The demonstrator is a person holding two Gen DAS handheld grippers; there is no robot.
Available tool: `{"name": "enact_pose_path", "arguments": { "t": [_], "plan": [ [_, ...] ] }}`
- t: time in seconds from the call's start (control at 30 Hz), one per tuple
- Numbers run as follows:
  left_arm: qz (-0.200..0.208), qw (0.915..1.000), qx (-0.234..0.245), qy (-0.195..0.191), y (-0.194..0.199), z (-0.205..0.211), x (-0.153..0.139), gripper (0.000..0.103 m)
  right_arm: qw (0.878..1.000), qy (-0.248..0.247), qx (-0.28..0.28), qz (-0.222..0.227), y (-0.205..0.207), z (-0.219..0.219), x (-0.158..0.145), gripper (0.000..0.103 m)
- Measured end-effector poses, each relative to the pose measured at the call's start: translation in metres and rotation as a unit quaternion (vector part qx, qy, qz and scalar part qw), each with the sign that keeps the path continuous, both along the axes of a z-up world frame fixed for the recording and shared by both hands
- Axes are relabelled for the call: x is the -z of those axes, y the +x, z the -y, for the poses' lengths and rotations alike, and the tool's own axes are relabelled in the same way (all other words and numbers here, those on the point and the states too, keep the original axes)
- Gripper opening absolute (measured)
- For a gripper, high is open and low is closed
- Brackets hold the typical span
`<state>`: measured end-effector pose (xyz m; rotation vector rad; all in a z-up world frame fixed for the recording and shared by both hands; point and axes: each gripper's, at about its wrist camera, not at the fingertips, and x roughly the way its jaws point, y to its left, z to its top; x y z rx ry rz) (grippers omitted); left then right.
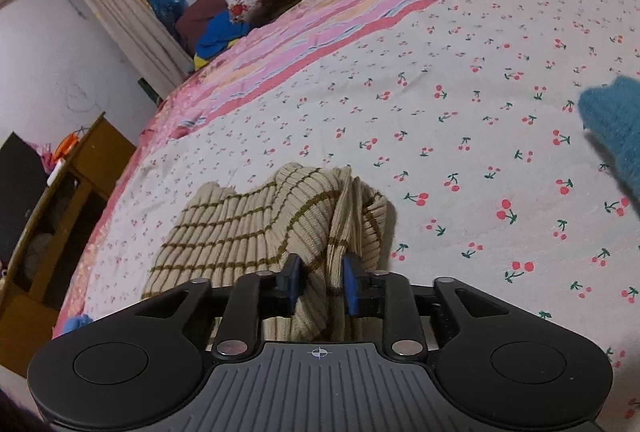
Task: Fold small clothes
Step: 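Lay the folded sweater down with the right tool and release it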
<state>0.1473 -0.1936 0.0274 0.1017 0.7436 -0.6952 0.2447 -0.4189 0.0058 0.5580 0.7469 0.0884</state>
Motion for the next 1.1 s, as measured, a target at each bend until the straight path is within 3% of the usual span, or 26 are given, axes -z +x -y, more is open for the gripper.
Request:
{"name": "enact_pose_path", "arguments": {
  "t": [0.1,0.13,0.3,0.5,0.53,0.8,0.97,1.1],
  "plan": [
    [0.003,1.0000,0.002,0.002,-0.002,0.000,-0.001,0.018,1.000,0.010,0.004,0.006,0.001,0.002,0.002,0.027],
    [0.004,1.0000,0.002,0.001,-0.003,0.000,-0.002,0.018,1.000,0.016,0.003,0.008,0.001,0.003,0.002,0.015],
    [0.013,0.9999,0.005,-0.007,-0.009,-0.002,-0.006,0.018,1.000,0.005,0.009,0.012,-0.002,0.004,-0.003,0.011],
    [0.014,0.9995,0.019,0.019,-0.016,0.006,0.000,0.021,1.000,-0.010,0.006,-0.009,0.000,0.007,0.008,0.014],
    [0.014,0.9995,0.020,0.018,-0.018,0.005,-0.002,0.021,1.000,-0.006,0.008,-0.010,-0.002,0.007,0.007,0.018],
    [0.003,0.9998,0.018,-0.007,-0.030,-0.017,-0.018,0.022,0.999,-0.033,-0.004,0.014,-0.031,-0.003,-0.021,0.018],
    [0.012,0.9994,0.031,-0.007,-0.048,-0.027,-0.024,0.022,0.996,-0.060,-0.051,0.045,-0.056,-0.029,-0.040,0.018],
    [0.016,0.9996,0.021,0.006,-0.053,-0.042,-0.024,0.022,0.993,-0.058,-0.092,0.034,-0.070,-0.043,-0.034,0.018]
  ]
}}
